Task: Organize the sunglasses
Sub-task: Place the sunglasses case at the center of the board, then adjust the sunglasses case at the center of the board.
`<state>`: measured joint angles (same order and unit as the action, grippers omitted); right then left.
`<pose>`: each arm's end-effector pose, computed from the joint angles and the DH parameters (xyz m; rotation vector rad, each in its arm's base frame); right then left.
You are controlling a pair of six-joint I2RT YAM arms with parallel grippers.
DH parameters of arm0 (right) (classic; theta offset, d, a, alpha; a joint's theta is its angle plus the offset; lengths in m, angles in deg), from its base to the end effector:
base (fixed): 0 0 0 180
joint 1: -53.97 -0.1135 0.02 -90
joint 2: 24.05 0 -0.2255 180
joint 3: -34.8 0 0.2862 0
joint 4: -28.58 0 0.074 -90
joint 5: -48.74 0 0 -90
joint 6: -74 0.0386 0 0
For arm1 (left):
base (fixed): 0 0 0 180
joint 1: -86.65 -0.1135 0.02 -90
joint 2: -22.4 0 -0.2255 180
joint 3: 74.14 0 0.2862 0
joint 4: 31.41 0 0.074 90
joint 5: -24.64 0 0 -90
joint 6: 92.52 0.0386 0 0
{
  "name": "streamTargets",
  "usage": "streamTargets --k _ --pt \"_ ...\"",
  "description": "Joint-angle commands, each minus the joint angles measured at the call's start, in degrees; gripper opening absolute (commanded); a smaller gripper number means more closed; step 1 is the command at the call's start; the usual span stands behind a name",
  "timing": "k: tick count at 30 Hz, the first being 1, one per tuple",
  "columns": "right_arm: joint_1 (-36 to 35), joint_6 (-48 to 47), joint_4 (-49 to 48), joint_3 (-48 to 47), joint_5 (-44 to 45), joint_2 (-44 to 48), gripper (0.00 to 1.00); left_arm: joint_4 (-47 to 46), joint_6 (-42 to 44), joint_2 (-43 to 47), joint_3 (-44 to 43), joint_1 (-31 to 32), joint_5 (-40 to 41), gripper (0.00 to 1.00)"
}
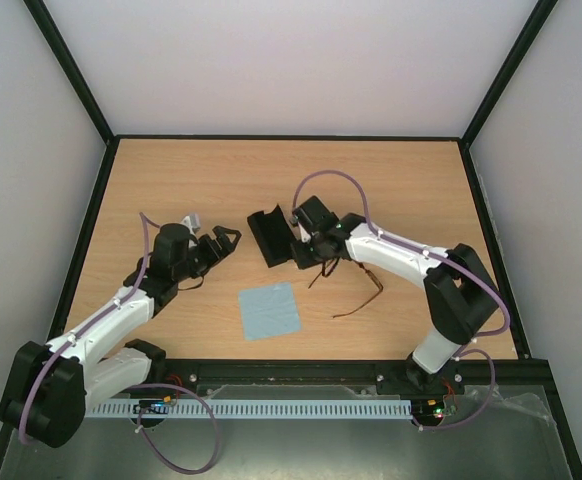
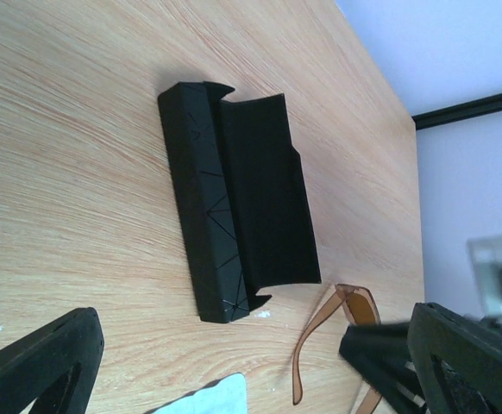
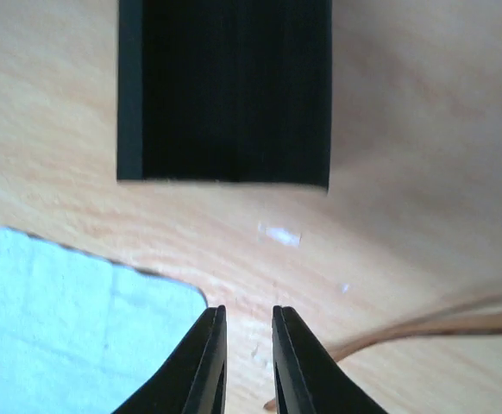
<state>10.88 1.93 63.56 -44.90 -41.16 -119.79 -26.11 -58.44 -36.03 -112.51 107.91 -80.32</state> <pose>0.2837 0.2653 0.1713 -0.5476 2.4573 0.4505 0.2493 -0.1077 0.1598 -0.4754 2.1299 -1.0814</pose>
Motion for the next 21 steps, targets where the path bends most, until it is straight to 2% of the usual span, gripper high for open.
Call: streamTargets --k 1,9,21 --pt "0.1 6.63 -5.0 7.62 -7.7 0.34 0.16 0.51 0.81 -0.41 -1.34 -1.27 -0.22 0.99" --pt "1.57 7.7 -6.42 2.43 -8.16 -7.94 0.13 0.22 0.43 -0.22 -0.79 -1.65 -0.63 0.99" --pt "8.57 6.78 -3.21 -8.49 -0.19 -16.72 0.13 0.66 0.4 0.79 -0.68 -1.74 -0.78 0.99"
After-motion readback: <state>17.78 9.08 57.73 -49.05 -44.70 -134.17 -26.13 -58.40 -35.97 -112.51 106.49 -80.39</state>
